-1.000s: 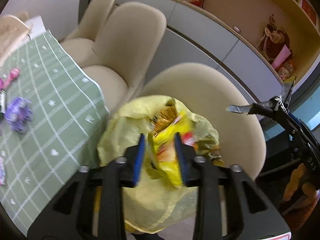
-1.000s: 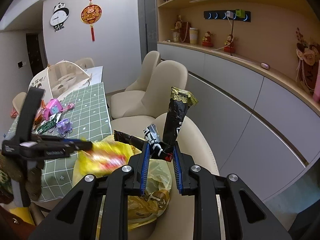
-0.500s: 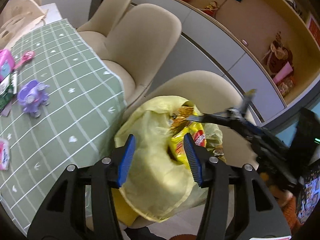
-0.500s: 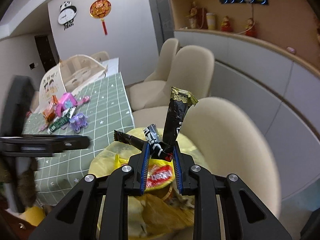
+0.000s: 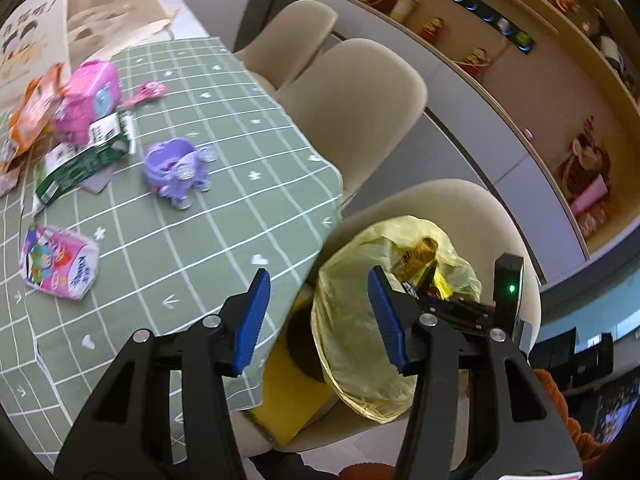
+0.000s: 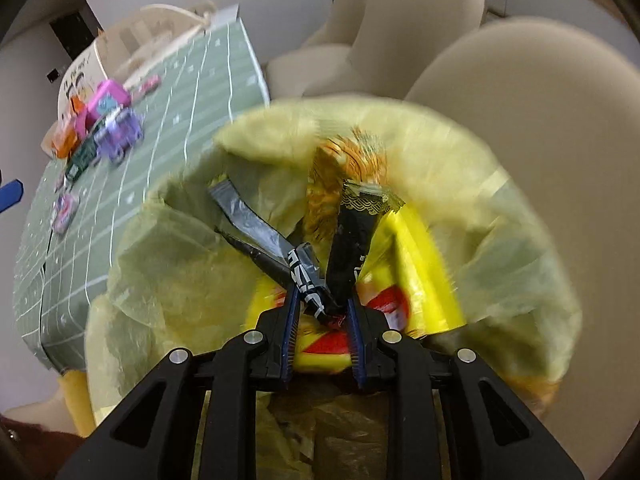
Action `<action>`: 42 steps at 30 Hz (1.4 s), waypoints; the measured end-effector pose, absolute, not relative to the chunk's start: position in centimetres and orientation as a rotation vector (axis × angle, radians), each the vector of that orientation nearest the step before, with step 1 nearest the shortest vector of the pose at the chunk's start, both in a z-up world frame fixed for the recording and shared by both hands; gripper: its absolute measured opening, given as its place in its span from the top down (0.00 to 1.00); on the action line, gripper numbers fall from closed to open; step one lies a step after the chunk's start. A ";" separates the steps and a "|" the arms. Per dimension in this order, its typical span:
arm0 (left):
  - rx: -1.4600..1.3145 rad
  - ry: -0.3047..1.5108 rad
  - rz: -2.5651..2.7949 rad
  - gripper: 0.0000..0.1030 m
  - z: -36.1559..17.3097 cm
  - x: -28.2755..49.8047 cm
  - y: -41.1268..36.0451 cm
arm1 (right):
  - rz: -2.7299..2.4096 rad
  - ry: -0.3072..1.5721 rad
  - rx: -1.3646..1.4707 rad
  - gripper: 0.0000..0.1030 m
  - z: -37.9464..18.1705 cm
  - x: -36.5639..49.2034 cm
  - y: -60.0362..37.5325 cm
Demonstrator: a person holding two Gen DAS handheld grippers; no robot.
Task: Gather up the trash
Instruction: 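Open both tools to drop the packet and wrappers into the bag, then move both tools back over the table toward the remaining wrappers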
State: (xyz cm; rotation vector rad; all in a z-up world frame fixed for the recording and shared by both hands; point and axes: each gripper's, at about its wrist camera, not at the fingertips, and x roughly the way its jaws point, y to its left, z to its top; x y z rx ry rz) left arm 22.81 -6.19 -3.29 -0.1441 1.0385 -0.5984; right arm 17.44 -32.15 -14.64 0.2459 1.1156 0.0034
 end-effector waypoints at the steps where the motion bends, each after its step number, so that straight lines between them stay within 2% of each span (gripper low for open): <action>1: -0.149 1.040 -0.593 0.53 -3.4 22.9 -5.9 | 0.002 1.109 0.246 0.79 -14.7 17.3 -32.0; 7: -0.158 1.026 -0.581 0.53 -3.4 23.0 -4.8 | -0.061 1.019 0.301 0.77 -13.3 15.7 -33.1; 8: -0.157 1.021 -0.579 0.53 -3.4 22.9 -4.6 | -0.067 1.012 0.310 0.74 -13.0 15.6 -33.2; 9: -0.155 1.015 -0.576 0.52 -3.4 22.9 -4.3 | -0.074 1.008 0.309 0.63 -12.7 15.4 -33.4; 10: -0.154 1.011 -0.573 0.51 -3.4 22.9 -4.1 | -0.085 0.996 0.294 0.58 -12.2 15.0 -33.6; 11: -0.156 1.007 -0.567 0.50 -3.4 22.9 -3.7 | -0.089 0.984 0.281 0.48 -11.8 14.8 -33.6; 17: -0.179 1.003 -0.500 0.50 -4.2 23.0 -1.1 | -0.079 0.891 0.269 0.38 -8.9 13.1 -33.4; 32: -0.340 0.980 -0.175 0.50 -6.9 22.5 12.2 | 0.094 0.789 0.115 0.38 -3.4 14.2 -25.2; 42: -0.319 0.960 -0.152 0.50 -7.5 23.8 15.8 | 0.180 0.768 0.036 0.38 -2.7 17.0 -18.5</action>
